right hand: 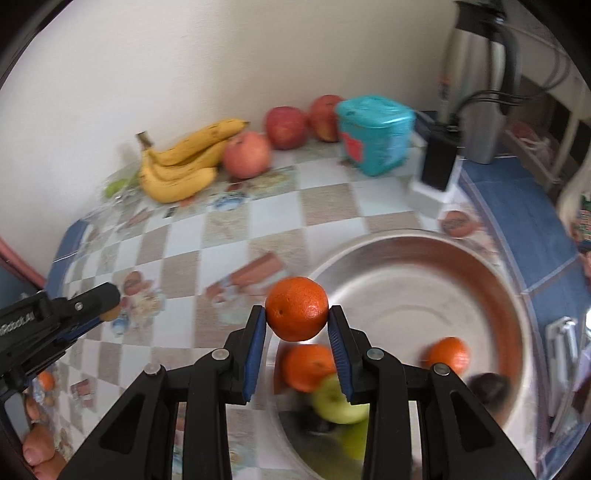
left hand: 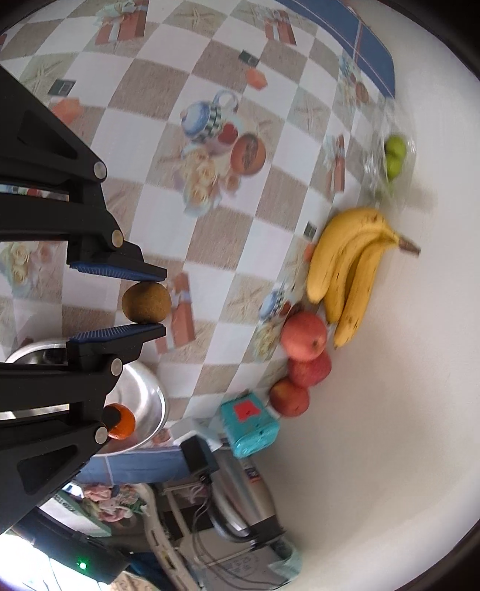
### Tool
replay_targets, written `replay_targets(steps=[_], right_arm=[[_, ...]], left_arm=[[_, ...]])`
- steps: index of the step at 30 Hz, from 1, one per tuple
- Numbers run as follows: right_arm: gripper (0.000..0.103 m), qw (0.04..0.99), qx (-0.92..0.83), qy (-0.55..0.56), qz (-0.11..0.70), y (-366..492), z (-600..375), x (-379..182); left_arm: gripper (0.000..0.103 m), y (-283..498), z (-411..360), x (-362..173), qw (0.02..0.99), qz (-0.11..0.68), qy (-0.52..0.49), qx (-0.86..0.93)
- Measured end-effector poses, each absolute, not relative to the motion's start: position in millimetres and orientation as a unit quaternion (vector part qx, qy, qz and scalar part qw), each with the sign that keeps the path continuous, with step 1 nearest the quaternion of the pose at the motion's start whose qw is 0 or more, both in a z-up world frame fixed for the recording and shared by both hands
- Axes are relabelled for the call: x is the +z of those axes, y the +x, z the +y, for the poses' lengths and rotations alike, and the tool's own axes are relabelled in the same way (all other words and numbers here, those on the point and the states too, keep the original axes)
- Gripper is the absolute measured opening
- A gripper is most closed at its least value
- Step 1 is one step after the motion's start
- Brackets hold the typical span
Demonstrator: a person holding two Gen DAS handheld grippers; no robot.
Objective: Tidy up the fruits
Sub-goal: 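Lift and carry the orange and kiwi over the steel bowl, then open the right gripper to drop the orange while the left gripper releases the kiwi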
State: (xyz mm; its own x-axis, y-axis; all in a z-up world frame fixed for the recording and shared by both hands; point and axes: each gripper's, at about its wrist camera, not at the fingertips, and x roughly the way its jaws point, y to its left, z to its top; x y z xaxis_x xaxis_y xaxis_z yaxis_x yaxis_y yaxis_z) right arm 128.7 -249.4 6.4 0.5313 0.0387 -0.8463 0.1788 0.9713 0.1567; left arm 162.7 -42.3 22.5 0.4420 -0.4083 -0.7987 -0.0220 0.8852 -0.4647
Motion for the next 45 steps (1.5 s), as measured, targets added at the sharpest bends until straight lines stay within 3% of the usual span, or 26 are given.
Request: replay_targets(steps=[15,24,45], right_arm=[[0.036,0.870,-0.091,0.146,0.461,106.8,-307.7,28.5],[0.036,0.855,-0.101,0.135,0.491,108.6,-314.2,6.0],[0.036,0.833,-0.103,0.155,0.521,105.3,-326.1,-14.8]], left_arm=[[0.025,139.7,-124.1,28.3,0.829,0.516,-0.119,-0.177],[0.025,135.2,-152.1,5.6,0.836,0.513,-0.060,-0.185],[0.025,139.5,-175.3,-15.7,0.843,0.495,-0.046,-0.203]])
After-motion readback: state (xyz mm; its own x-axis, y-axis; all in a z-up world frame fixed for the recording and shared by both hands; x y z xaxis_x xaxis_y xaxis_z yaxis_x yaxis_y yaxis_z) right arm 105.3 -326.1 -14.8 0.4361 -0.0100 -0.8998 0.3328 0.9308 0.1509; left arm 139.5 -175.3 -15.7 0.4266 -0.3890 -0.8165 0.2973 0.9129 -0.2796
